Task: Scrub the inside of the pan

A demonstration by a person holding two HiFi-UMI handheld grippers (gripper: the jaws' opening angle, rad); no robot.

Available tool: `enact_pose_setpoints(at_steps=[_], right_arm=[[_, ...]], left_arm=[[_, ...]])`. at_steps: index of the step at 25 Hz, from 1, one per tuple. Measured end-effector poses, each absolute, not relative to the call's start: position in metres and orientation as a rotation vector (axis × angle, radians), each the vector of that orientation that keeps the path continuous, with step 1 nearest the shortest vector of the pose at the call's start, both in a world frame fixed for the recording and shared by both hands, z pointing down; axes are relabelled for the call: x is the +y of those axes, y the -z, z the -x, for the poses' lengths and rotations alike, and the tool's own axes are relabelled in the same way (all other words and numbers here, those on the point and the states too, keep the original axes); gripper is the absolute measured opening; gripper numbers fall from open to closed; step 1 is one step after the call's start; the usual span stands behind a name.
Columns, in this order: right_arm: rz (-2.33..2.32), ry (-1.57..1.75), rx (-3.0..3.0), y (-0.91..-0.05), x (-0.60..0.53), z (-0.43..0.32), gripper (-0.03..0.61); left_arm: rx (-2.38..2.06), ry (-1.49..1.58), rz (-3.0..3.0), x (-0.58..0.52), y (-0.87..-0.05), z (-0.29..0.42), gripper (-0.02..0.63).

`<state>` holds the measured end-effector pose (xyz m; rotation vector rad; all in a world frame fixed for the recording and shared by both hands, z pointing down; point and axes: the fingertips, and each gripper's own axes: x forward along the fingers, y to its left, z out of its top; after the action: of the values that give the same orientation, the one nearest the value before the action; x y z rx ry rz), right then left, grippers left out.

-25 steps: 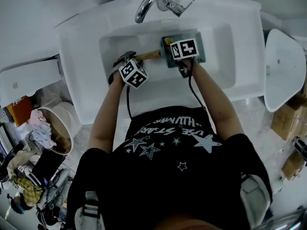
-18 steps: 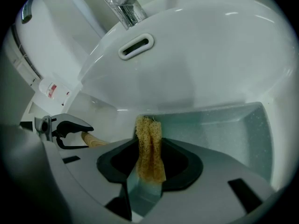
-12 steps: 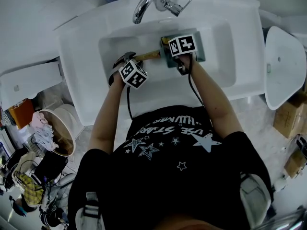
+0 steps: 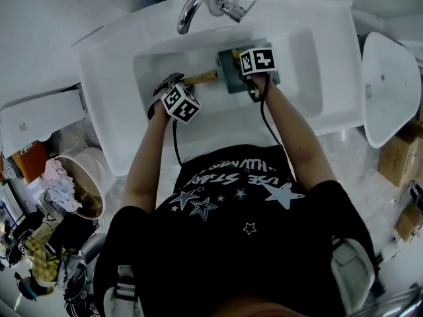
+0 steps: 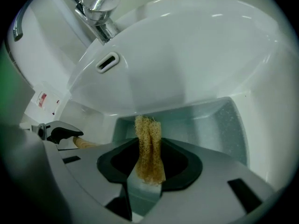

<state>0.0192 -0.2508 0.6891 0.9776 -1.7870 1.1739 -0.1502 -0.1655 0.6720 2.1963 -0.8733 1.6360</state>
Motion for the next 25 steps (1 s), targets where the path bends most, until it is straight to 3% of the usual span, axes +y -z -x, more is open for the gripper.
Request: enact_pose_setpoints(at_steps=[25], right_arm=[[-1.250,-0.897,-1.606,-0.684,-0.270,-0.097,0.158]], left_arm=[[-0.882,-1.623,-2.190,-0.166,-0.672,0.149,0.202]])
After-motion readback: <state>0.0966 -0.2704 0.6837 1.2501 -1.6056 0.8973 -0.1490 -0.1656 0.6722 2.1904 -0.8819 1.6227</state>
